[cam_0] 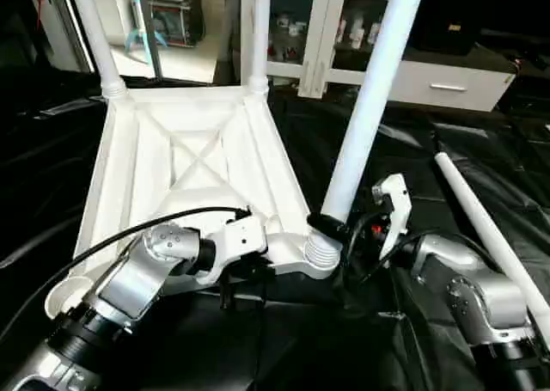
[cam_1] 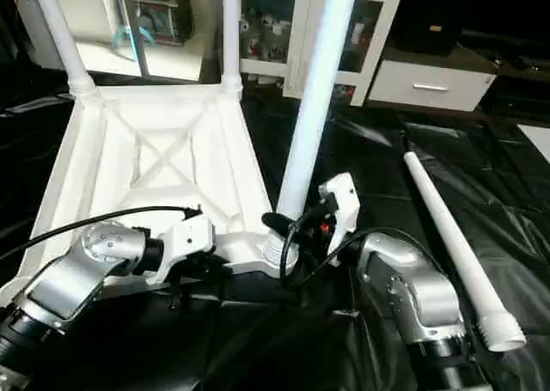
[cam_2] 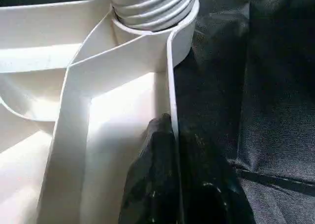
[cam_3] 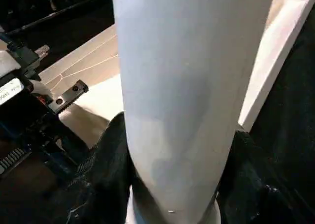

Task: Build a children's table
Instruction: Insert table leg to table base

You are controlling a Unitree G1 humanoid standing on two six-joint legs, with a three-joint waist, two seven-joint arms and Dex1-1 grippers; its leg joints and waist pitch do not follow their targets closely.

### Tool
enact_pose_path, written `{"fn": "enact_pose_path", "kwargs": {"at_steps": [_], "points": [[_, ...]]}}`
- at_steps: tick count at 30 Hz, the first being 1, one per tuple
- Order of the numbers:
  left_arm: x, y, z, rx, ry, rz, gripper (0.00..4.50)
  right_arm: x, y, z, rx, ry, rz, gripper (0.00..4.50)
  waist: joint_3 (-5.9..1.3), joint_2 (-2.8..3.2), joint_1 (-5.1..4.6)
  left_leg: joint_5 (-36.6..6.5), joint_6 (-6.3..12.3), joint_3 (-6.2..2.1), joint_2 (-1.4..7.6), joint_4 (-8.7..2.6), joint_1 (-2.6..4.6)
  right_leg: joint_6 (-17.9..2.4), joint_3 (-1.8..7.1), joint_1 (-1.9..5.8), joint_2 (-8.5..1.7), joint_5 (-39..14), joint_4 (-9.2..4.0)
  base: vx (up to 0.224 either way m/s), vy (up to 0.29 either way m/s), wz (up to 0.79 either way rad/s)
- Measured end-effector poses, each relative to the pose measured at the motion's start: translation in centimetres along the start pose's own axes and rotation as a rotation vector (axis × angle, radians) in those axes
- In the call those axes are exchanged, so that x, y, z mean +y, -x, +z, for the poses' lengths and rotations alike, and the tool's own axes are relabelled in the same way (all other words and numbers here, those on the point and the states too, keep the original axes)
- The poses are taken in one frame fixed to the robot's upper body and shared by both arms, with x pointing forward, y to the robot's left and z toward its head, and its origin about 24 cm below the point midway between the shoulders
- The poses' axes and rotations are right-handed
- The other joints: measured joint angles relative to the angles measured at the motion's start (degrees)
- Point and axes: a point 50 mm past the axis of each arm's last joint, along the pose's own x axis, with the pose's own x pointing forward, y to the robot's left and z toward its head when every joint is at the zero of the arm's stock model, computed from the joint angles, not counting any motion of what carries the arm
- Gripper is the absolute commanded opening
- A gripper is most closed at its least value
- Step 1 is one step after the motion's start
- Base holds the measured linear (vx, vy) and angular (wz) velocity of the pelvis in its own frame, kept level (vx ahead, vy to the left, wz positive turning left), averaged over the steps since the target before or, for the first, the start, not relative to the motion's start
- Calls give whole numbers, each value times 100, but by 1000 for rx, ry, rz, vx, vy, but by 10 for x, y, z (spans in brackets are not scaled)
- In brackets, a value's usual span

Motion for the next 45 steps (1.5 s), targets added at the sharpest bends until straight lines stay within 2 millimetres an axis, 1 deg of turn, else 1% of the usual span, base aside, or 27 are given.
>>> {"fn": "enact_pose_path", "kwargs": {"at_steps": [6,9,12,17,28,31,36,38,41,45], "points": [[0,1,-2,9,8,2,3,-2,-6,1,42,47,23,189,-17,-29,-36,0,-1,1,1,-1,12,3,0,7,0,-1,0,0,0,0],[1,1,-3,14,11,5,3,-2,-9,1,60,73,28,189,-29,-55,-57,0,-1,1,1,-6,27,13,0,8,0,-8,-2,0,0,0],[1,1,-4,19,17,6,3,-2,-11,-1,64,69,28,189,-31,-67,-70,-1,-2,1,1,-12,65,22,1,19,0,-13,-17,0,0,0],[1,1,-4,20,22,6,3,-3,-12,-3,45,53,18,189,-40,-80,-69,-1,-2,4,1,-35,71,11,1,18,0,-7,-44,0,0,0],[2,0,-4,13,33,-2,3,-9,0,-14,-69,-88,-24,189,-33,-70,-43,-1,-2,10,0,-46,72,9,3,14,0,-5,-45,0,0,0],[2,0,-3,10,32,-4,3,-8,3,-17,-91,-96,-31,189,-33,-69,-17,-1,-2,11,1,-51,72,9,3,14,0,-5,-46,0,0,0],[3,-2,-1,2,37,-8,3,-4,10,-20,-118,-45,-36,189,-27,-57,50,-1,-2,21,0,-67,74,9,6,12,-1,-6,-52,0,0,0],[4,-4,-1,1,42,-8,3,-1,10,-19,-111,16,-35,189,-24,-52,70,-1,-3,24,0,-76,77,10,6,11,-1,-6,-54,0,0,0],[7,-5,0,1,52,-7,3,0,12,-20,-99,76,-42,189,-20,-46,75,-1,-3,26,0,-81,79,12,7,12,-2,-7,-56,0,0,0],[9,-6,-1,3,59,-5,3,0,14,-21,-101,87,-55,189,-18,-42,66,-1,-3,28,0,-91,81,13,8,12,-2,-8,-72,0,0,0]]}}
